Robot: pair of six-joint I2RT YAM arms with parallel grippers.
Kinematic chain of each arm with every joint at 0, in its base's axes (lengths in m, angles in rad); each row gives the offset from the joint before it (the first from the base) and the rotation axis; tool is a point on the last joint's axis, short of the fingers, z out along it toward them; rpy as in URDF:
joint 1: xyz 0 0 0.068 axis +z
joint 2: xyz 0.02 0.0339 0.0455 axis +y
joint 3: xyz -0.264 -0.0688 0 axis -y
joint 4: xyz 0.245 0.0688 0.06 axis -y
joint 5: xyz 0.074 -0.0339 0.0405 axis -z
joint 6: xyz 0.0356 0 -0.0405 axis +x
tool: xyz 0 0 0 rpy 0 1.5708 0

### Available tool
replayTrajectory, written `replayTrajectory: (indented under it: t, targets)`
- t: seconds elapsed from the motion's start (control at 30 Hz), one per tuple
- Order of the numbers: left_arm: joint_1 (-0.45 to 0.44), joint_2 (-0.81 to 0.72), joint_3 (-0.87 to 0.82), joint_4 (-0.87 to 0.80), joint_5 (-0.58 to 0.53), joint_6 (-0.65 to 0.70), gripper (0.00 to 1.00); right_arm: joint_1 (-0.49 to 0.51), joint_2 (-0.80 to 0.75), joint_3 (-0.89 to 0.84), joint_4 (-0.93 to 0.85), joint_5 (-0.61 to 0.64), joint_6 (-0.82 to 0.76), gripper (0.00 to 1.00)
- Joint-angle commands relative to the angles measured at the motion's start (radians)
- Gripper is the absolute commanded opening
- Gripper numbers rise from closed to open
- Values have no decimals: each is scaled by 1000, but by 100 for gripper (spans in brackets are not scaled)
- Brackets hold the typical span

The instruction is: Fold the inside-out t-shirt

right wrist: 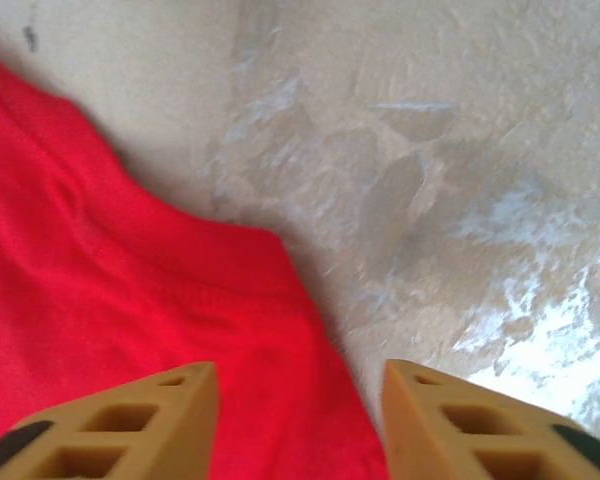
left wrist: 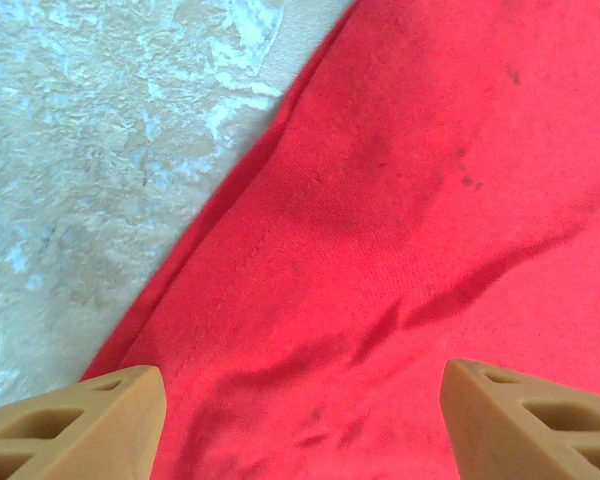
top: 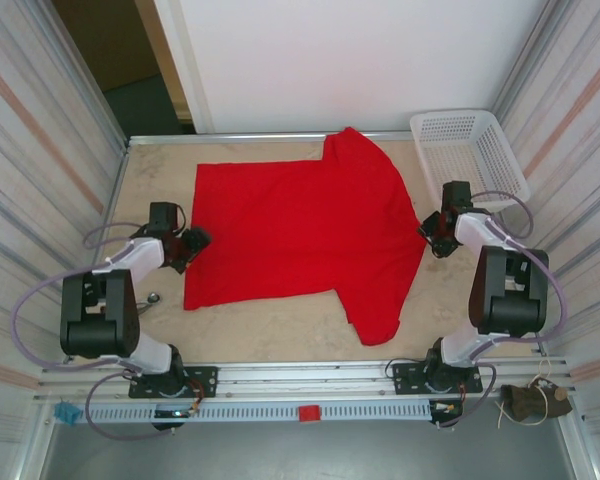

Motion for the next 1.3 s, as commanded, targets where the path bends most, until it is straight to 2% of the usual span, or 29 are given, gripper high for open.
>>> replayTrajectory:
  t: [0.0,0.13,0.33,0.4,0.53,0.63,0.8,0.93,1.1,1.27]
  targets:
    - [-12,-81,-1,-73,-3,28,73,57,-103,10,-56,-42,-16,50]
    - [-14,-176,-24,-128,-2,20,73,171,-263,-48,-122,-41,29,51]
    - [-47,-380,-135,-193,-10,-50,74,389,-581,-190,-315,76,122,55]
    - [-88,-441,-174,-205,-14,-64,73,449,-681,-250,-382,90,158,57]
    - [-236,-518,-213,-263,-65,-75,73,586,-818,-358,-492,82,244,58]
    - [-292,-580,-256,-322,-104,-135,73,716,-883,-392,-562,123,329,58]
    - [-297,-739,-325,-468,-235,-307,73,911,-900,-402,-635,195,469,59]
    - [-295,-798,-334,-516,-305,-346,71,1072,-862,-398,-695,257,586,63]
    - [-257,-738,-344,-431,-278,-291,66,1188,-781,-430,-610,272,653,63]
    - [-211,-627,-322,-357,-229,-178,62,1218,-684,-439,-505,283,642,61]
